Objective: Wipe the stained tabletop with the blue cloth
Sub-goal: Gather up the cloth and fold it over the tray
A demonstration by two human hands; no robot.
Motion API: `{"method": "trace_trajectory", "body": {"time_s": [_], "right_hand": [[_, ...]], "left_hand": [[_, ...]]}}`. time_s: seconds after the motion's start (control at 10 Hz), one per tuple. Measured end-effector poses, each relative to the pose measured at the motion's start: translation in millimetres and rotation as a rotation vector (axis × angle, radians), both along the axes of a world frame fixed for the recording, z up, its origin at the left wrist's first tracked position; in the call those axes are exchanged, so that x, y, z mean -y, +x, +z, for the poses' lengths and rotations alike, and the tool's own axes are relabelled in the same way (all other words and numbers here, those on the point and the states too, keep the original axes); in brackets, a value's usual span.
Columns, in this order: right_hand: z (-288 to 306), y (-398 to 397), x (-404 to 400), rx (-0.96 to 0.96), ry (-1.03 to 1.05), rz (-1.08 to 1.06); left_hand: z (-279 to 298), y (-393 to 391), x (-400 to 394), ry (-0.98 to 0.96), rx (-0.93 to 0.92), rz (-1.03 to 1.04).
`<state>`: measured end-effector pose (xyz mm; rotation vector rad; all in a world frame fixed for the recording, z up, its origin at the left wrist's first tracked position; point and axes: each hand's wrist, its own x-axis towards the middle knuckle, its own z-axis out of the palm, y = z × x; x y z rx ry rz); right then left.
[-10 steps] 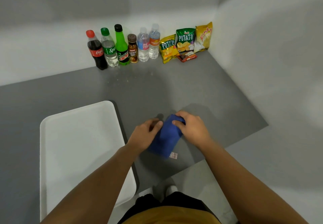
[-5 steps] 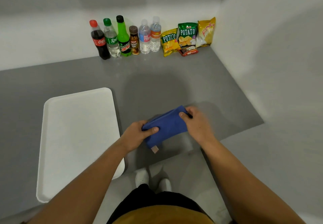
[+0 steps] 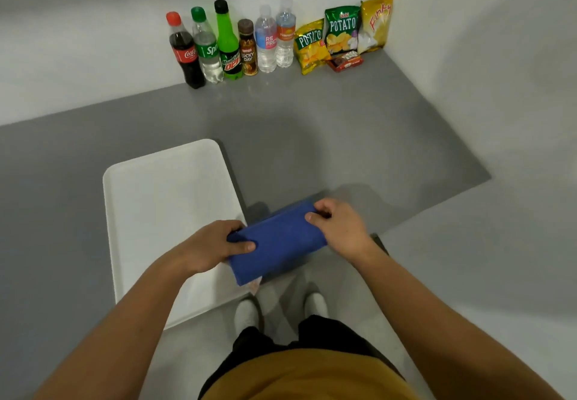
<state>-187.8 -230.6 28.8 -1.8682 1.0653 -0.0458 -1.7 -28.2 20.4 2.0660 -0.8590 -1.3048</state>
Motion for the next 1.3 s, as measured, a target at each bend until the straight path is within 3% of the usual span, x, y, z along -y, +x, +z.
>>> {"method": "trace_trajectory", "body": {"time_s": [0.2,0.5,0.7,0.9,1.3], "right_hand": [[-12,23,-67,-0.092,0.02,0.036],[-32,41,-127,-0.149,-0.008,0.075],[-33,56,-138,-0.199,-0.128,0.168],[-30,61,-137,-0.212,-0.237,0.238],[-19,51,-107,-0.156,-0.206,0.19]], "left_hand": [[4,45,-45,0.175,-0.146,-0.165],[2,75,-74,0.378,-0.094,-0.374],[0,78,-73,0.446,0.015,-0.482],[-3,70,-68,0.52,0.266,-0.624],[4,67,-43,0.572,0.551,-0.561]]}}
